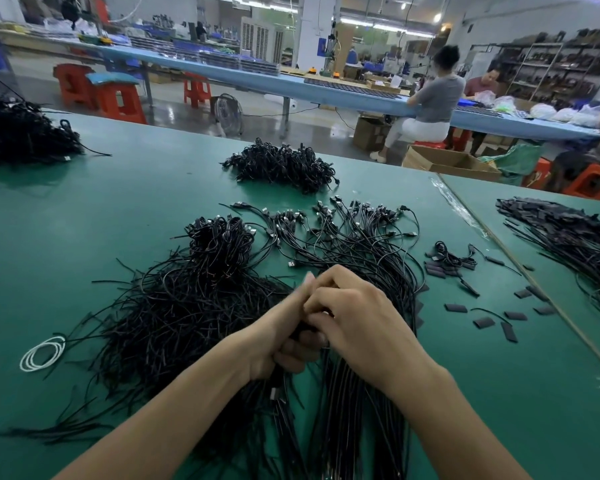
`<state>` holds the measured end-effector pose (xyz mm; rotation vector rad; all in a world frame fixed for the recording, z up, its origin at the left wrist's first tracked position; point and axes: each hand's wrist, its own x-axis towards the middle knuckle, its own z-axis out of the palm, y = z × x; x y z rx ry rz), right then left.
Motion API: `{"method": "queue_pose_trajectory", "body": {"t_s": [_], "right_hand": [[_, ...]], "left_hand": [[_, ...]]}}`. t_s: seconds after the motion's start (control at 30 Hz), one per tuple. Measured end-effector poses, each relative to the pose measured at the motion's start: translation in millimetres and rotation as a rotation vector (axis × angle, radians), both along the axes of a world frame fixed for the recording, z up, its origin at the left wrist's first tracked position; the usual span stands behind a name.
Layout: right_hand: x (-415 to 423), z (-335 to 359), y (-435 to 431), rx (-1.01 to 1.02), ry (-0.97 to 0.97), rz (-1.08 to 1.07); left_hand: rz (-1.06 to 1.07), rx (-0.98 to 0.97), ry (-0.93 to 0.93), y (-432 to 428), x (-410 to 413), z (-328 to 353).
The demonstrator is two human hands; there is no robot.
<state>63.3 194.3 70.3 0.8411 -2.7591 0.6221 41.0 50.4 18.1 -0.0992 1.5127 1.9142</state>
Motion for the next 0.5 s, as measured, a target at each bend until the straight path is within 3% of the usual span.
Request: {"method": "queue_pose_trajectory", "body": {"t_s": [0.1,0.27,0.5], "right_hand": [[-4.1,-1.8,6.3,-0.017,-0.061,-0.03],[-2.9,1.5,12.9,-0.032,-0.126,0.04],[4.6,4.0,8.9,0.2,0.172,0.16]], "left_hand": [[-0.123,0.12,0.046,-2.8,1.1,-0.9],[-0.383,0.036,0.287,-11.2,6.9,4.5],[-0.43,-0.116,0.351,-11.3,9.6,5.4]]}}
